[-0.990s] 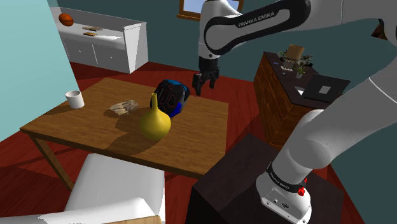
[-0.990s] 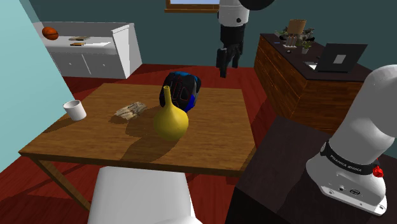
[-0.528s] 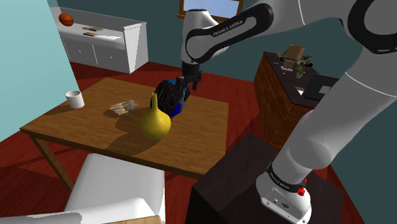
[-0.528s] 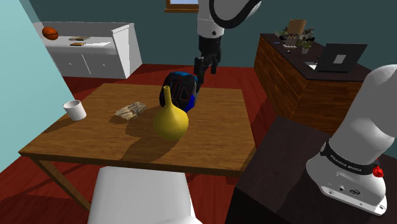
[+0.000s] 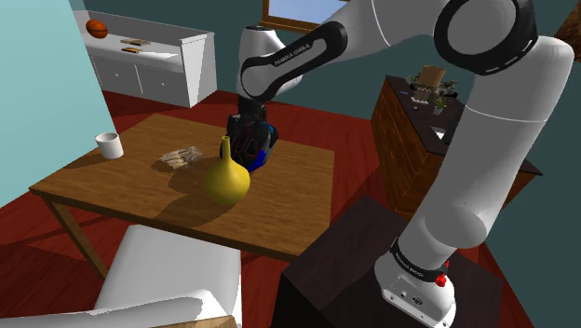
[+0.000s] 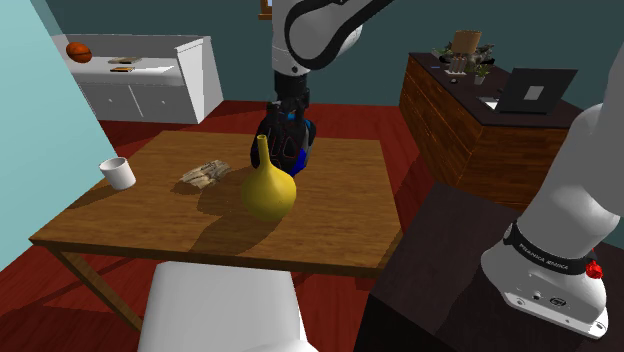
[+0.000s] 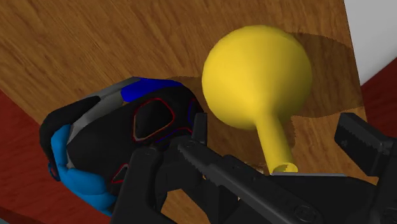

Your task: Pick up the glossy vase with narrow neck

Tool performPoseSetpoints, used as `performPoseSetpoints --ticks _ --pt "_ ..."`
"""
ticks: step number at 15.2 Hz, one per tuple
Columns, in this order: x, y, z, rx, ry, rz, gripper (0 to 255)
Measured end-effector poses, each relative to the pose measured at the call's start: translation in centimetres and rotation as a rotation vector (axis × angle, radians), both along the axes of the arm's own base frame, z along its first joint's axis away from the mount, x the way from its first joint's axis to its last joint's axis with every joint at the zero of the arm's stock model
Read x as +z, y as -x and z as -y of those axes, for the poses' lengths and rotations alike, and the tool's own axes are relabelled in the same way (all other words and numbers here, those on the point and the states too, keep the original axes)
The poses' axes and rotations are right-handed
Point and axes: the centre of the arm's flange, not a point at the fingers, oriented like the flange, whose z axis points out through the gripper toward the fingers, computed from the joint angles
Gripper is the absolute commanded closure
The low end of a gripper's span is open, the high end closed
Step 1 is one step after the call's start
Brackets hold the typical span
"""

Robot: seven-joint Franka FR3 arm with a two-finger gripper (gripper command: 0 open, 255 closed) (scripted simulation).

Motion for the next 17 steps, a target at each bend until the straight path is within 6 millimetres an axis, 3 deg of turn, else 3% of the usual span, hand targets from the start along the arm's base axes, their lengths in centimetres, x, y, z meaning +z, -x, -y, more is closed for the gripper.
performPoseSetpoints --ticks 6,14,15,17 --pt "-1.8 -5.3 -2.7 0.027 -0.025 0.058 0" --pt "-5.7 -6.2 -2.9 0.030 -0.028 0.065 0" --pt "-5.9 -6.2 -2.9 0.030 -0.028 0.065 255" --pt "-6.0 -6.2 -2.9 0.030 -0.028 0.065 255"
